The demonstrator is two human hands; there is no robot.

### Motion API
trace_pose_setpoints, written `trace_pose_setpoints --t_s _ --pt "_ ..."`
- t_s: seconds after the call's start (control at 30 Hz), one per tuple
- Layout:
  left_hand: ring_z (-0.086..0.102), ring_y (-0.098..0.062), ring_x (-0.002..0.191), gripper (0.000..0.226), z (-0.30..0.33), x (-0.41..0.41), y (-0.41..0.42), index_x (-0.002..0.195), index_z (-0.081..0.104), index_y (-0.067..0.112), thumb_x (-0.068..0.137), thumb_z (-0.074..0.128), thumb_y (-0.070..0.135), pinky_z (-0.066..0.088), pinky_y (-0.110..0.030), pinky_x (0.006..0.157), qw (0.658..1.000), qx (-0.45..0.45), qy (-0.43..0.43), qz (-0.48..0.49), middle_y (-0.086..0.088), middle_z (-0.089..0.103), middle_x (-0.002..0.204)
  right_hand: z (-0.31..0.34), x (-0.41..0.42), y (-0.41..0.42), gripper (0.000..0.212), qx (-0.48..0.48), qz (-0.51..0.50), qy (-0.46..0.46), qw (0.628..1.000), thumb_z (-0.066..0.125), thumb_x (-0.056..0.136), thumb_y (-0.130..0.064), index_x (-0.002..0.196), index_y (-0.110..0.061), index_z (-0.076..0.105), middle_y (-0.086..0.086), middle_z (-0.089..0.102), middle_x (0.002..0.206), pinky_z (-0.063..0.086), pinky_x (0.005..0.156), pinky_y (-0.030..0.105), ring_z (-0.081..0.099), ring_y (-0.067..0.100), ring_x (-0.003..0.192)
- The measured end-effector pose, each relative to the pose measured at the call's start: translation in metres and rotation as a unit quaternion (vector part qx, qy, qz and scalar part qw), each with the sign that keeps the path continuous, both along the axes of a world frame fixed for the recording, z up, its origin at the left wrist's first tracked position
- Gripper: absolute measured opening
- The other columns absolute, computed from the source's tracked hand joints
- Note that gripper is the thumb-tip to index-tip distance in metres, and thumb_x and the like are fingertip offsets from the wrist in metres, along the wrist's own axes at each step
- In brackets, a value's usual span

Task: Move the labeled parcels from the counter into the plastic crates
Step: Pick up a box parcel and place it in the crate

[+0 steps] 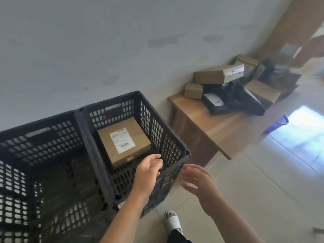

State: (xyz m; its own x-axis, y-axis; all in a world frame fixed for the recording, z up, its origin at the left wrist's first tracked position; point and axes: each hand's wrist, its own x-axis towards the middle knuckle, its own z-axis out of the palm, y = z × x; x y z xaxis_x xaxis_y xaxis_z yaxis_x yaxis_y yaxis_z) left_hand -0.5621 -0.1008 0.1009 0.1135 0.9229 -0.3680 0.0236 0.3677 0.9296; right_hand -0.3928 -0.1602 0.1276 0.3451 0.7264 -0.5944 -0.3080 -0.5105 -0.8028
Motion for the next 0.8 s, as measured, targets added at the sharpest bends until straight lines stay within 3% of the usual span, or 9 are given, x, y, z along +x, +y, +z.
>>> trace_pose_setpoints --t_s 0.13,0.2,0.5,0.67,0.8 --pt "0.073 -0.011 0.098 0.017 0.009 0.046 -0.003 0.106 0.075 0.032 0.1 0.064 0.021 0.061 -0.031 0.087 0.999 -0.01 0.007 -0.051 0.008 0.077 0.101 0.012 0.044 -0.004 0.014 0.045 -0.049 0.012 0.998 0.063 0.097 -0.004 0.104 -0.009 0.075 0.008 0.079 0.086 0.057 0.067 0.031 0.076 0.016 0.072" --pt "0.073 -0.017 0.1 0.017 0.014 0.074 0.0 0.105 0.076 0.028 0.1 0.064 0.017 0.06 -0.034 0.088 0.998 -0.012 0.005 -0.058 0.001 0.077 0.103 0.011 0.069 -0.002 0.015 0.059 -0.077 0.022 0.995 0.063 0.097 -0.004 0.107 -0.007 0.074 0.01 0.078 0.089 0.057 0.065 0.031 0.075 0.02 0.076" --pt "0.074 -0.02 0.096 0.015 0.029 0.24 0.028 0.106 0.075 0.02 0.102 0.062 0.014 0.061 -0.033 0.085 0.997 -0.018 -0.004 -0.078 -0.008 0.077 0.106 0.015 0.244 0.015 0.015 0.13 -0.173 0.051 0.975 0.062 0.097 -0.004 0.105 -0.006 0.075 0.012 0.077 0.09 0.059 0.08 0.039 0.074 0.025 0.084" --pt "0.074 -0.024 0.095 0.016 0.016 0.313 0.034 0.11 0.074 0.018 0.102 0.062 0.012 0.063 -0.038 0.086 0.996 -0.042 -0.011 -0.075 -0.011 0.078 0.104 0.004 0.323 0.012 0.017 0.12 -0.195 0.051 0.972 0.059 0.099 -0.004 0.103 -0.005 0.075 0.011 0.076 0.089 0.058 0.086 0.042 0.073 0.026 0.086" --pt "0.073 -0.021 0.091 0.016 0.014 0.353 0.051 0.112 0.073 0.014 0.102 0.061 0.011 0.061 -0.041 0.089 0.996 -0.055 -0.021 -0.074 -0.007 0.077 0.098 -0.007 0.368 0.011 0.017 0.106 -0.211 0.063 0.97 0.059 0.099 -0.006 0.104 -0.006 0.076 0.01 0.078 0.089 0.059 0.083 0.041 0.074 0.026 0.088"
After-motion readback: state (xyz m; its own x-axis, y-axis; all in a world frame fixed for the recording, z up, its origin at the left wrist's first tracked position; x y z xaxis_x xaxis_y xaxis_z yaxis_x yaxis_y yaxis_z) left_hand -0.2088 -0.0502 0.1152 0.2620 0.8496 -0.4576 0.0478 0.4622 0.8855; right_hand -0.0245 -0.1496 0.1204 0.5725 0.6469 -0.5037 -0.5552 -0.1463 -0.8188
